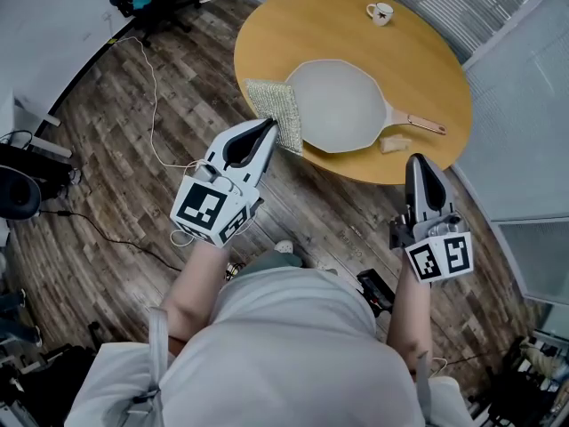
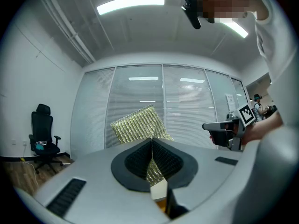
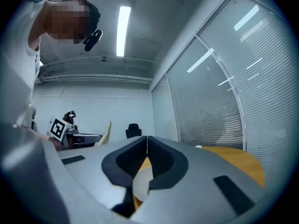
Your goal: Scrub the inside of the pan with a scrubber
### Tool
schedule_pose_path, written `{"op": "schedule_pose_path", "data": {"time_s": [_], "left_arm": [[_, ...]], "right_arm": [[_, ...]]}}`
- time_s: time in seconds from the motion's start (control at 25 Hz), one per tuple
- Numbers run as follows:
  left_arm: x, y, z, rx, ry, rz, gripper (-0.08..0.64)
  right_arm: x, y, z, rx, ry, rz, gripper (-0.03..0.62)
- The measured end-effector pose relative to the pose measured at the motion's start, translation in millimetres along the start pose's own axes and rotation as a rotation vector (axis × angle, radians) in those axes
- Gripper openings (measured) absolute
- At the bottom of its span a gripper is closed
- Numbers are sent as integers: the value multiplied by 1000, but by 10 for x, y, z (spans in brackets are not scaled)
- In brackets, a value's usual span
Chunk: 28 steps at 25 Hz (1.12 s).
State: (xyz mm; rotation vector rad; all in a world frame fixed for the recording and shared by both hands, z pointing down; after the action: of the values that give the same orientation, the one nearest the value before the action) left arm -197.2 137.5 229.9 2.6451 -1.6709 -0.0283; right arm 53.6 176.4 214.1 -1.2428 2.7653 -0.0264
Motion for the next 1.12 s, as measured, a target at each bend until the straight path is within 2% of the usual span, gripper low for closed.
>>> {"op": "schedule_pose_path", "data": {"time_s": [0.68, 1.12], "left_arm": [[111, 76, -128, -14, 10, -44, 17], [157, 159, -174, -19, 27, -14, 17]], "right_arm": [[21, 26, -154, 5, 38, -30, 21], [169, -49, -217, 25, 40, -6, 20]]}}
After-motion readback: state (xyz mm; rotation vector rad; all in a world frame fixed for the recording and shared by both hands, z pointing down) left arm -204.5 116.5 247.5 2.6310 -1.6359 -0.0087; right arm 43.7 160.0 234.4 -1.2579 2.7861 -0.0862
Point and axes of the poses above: the fingertips, and each gripper's own axes: x forward along the fingers, y to its left, z out of its top, the point moved 2 cm from there along -x, backward along the fingers, and after that the axes turned 15 degrees about z, right-handed, at the moved point
